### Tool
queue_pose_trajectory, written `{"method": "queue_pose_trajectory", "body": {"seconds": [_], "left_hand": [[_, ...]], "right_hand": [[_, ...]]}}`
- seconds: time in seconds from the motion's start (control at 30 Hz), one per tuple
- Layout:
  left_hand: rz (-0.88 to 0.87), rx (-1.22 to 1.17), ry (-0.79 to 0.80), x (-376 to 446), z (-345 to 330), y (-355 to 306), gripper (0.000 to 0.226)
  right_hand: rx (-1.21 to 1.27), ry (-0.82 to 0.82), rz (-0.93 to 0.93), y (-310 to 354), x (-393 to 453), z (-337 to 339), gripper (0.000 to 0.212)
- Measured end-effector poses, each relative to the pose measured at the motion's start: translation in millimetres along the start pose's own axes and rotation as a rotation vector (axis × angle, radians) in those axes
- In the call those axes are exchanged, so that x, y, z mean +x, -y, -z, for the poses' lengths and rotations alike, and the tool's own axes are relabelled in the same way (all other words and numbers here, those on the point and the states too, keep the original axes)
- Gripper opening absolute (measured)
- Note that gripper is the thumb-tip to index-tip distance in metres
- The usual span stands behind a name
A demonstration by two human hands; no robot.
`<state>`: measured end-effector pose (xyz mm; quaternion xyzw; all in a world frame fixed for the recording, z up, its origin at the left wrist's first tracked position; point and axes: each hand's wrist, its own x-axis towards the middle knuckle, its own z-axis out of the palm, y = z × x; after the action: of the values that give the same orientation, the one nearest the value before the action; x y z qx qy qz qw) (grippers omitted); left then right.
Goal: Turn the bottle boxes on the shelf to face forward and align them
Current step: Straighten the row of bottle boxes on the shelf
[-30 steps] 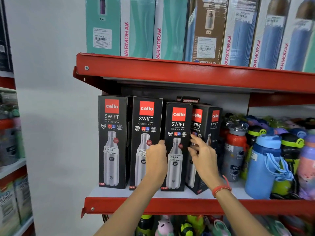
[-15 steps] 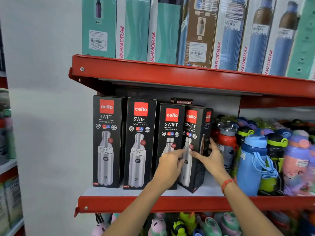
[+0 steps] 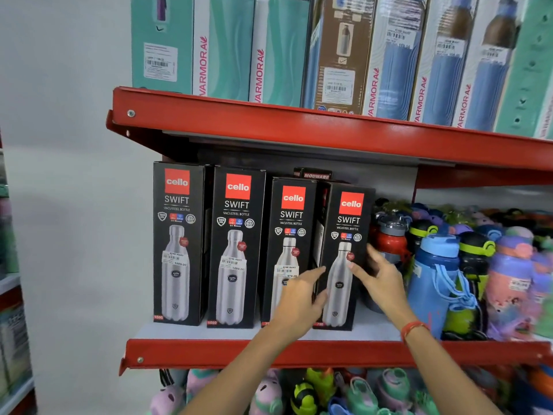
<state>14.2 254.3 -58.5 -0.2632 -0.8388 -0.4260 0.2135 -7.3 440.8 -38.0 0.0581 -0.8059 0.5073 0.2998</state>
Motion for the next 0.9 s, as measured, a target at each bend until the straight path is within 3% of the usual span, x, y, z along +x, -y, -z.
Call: {"method": "queue_pose_trajectory", "body": {"seconds": [0.07, 0.13, 0.23, 0.33, 0.4, 0.5, 0.7, 0.9], "left_hand": [[-0.022, -0.017, -0.081, -13.1, 18.0, 7.5, 0.040], [-0.008, -0.041, -0.201, -30.6, 38.6, 21.6, 0.032], [0.047, -0.003, -0.436, -60.6, 75.6, 52.1, 0.027], [0.125, 0.100, -0.651, -80.8, 104.8, 76.4, 0.032], [0.220, 0.132, -0.704, -92.4, 124.7, 87.8, 0.042], [0.401, 0.062, -0.578, -100.0, 147.6, 101.5, 0.057], [0.486, 0.129, -0.271, -98.2, 171.2, 124.2, 0.059], [0.464, 0.112, -0.274, -98.9, 179.6, 129.1, 0.053]], "right_hand": [[-0.110, -0.261, 0.113, 15.0, -17.5, -18.8, 0.049], [-0.073, -0.351, 0.210, 38.1, -40.9, -42.2, 0.035], [0.083, -0.063, 0.235, 73.7, -77.1, -86.7, 0.027], [0.134, 0.304, 0.129, 98.8, -101.2, -130.9, 0.038], [0.091, 0.433, 0.087, 109.9, -115.1, -162.5, 0.046], [0.022, 0.509, -0.050, 125.2, -128.4, -195.3, 0.062], [-0.079, 0.488, -0.127, 144.6, -136.4, -223.5, 0.071], [-0.075, 0.448, -0.138, 141.1, -132.7, -252.9, 0.079]]}}
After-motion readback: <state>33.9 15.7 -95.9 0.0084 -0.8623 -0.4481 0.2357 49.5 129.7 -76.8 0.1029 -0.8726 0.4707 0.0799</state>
